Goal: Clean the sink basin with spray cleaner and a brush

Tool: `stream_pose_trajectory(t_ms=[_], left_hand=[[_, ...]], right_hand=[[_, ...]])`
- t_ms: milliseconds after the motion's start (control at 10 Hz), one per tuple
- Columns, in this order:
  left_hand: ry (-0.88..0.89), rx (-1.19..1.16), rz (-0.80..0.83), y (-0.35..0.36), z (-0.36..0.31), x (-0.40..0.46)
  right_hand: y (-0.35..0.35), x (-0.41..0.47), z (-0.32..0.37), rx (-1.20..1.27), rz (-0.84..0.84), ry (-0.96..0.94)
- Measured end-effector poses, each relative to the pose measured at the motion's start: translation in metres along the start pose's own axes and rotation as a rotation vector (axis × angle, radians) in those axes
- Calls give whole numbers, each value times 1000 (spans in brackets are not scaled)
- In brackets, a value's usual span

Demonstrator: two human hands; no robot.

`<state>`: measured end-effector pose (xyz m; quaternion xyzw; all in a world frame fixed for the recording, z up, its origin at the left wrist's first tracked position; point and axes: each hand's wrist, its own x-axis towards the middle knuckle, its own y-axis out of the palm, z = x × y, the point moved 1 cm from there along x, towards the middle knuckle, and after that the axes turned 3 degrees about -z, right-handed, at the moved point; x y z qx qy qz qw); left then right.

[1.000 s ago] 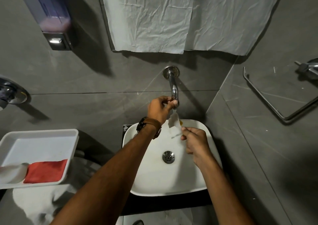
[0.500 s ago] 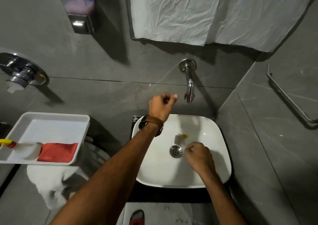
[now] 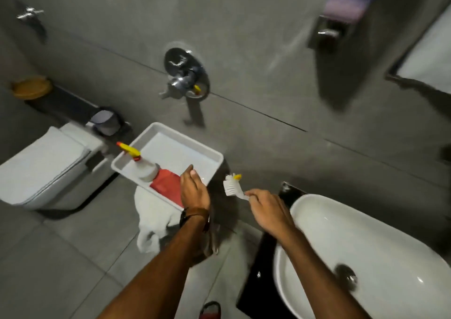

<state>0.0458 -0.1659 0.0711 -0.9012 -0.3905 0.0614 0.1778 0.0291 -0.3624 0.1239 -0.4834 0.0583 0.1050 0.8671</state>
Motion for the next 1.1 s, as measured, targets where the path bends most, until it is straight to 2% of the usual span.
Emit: stream_pose_trajectory(t_ms=[100, 300, 600, 800, 1000, 1100], left_hand=[[-73, 48, -114, -28, 47, 44], [-151, 128, -185, -45, 140, 83], [-122, 221, -70, 1, 193, 99], [-84, 305, -34, 8, 199, 100], [-149, 303, -33, -1, 167, 97], [-102, 269, -47, -5, 134, 87]], right_hand=[[56, 64, 42, -84, 101, -106], [156, 161, 84, -286, 243, -232], [248, 236, 76, -373, 189, -275], [255, 239, 65, -419, 182, -260], [197, 198, 71, -112, -107, -219], [148, 159, 65, 57, -238, -213]])
